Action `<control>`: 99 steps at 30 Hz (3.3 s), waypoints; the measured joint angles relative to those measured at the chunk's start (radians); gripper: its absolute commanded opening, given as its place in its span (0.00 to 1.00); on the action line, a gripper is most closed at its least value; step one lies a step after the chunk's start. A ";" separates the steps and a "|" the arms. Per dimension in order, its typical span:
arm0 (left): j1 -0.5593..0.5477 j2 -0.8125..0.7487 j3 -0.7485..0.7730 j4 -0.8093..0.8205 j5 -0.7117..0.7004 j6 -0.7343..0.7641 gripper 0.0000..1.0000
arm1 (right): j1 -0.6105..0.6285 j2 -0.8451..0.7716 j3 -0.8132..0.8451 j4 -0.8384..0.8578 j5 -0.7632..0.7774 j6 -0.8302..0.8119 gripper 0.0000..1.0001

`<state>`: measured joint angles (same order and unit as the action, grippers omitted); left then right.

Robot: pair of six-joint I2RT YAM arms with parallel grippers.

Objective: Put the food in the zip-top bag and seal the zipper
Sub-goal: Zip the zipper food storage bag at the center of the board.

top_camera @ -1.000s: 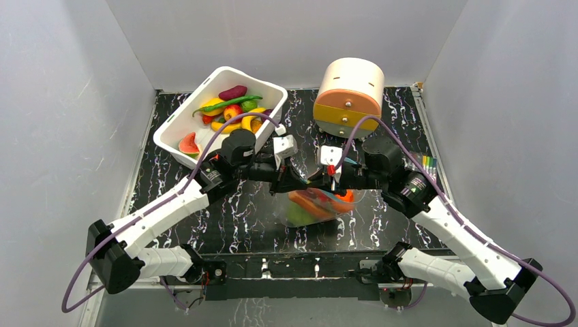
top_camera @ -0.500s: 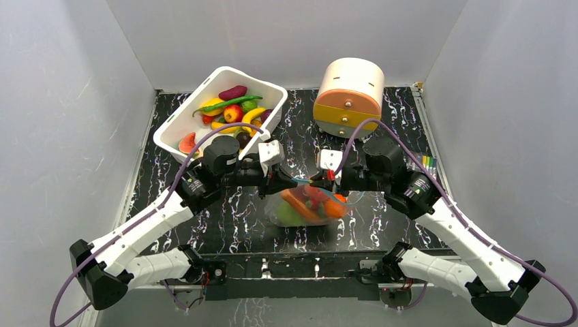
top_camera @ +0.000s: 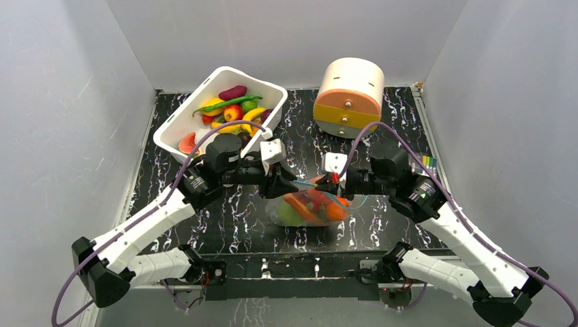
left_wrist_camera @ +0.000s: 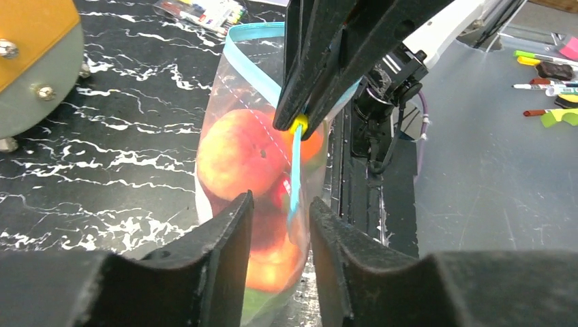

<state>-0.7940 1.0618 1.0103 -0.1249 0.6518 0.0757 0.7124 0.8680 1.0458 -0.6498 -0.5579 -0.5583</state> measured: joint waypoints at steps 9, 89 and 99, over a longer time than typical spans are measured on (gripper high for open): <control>0.000 0.109 0.024 0.019 0.080 -0.031 0.46 | 0.000 0.009 -0.008 0.020 -0.044 0.015 0.00; -0.023 -0.082 0.097 -0.227 -0.632 0.050 0.00 | 0.006 -0.081 0.219 -0.438 0.407 -0.026 0.00; -0.019 -0.133 0.097 -0.232 -0.649 0.042 0.38 | 0.005 -0.089 0.256 -0.450 0.259 0.071 0.00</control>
<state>-0.8131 0.9291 1.1069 -0.3565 0.0025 0.1181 0.7170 0.7792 1.3014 -1.1000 -0.2985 -0.4873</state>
